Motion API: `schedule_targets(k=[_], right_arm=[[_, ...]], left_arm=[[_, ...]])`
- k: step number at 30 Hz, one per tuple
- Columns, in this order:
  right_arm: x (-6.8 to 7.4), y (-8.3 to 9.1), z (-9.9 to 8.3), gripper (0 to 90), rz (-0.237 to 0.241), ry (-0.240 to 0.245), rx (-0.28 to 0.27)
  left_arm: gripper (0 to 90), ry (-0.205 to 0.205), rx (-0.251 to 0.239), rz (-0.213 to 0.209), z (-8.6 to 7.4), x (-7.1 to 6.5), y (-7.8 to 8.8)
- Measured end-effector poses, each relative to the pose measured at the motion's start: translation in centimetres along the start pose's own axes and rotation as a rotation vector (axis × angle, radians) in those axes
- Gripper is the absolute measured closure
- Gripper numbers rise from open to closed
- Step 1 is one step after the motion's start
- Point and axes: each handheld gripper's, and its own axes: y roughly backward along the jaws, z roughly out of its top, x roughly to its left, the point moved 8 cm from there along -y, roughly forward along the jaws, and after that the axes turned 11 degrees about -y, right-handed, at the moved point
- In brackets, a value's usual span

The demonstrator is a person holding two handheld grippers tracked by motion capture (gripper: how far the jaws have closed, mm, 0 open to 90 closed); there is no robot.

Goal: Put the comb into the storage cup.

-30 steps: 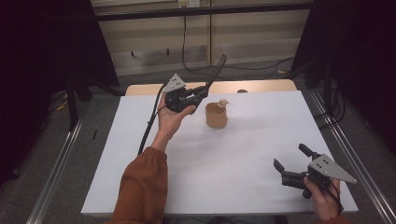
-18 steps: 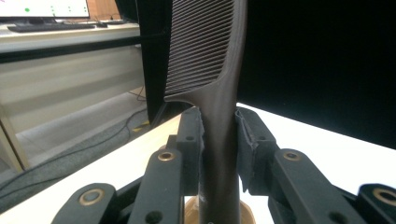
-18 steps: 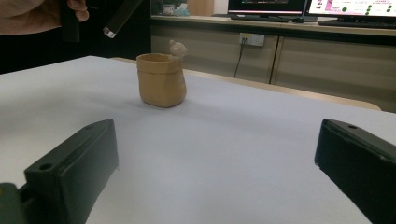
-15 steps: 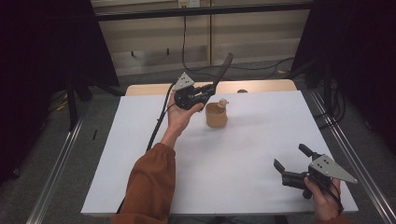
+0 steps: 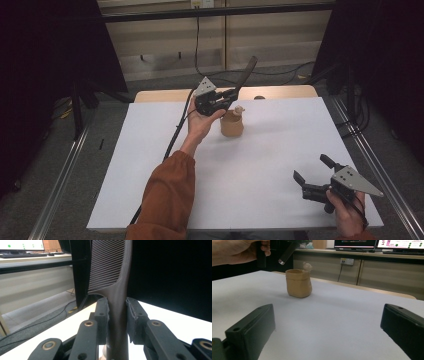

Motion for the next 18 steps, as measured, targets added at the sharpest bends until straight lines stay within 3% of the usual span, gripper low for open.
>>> schedule_targets(k=[7,18], right_arm=[[0.0,0.1,0.0,0.0,0.003,0.001,-0.003],[0.1,0.2,0.0,0.0,0.007,0.000,0.001]], left_arm=[[73.0,-0.006,-0.009,-0.018,-0.7,-0.5,-1.6],[73.0,-0.023,0.011,-0.024,-1.8,-0.7,-2.3]])
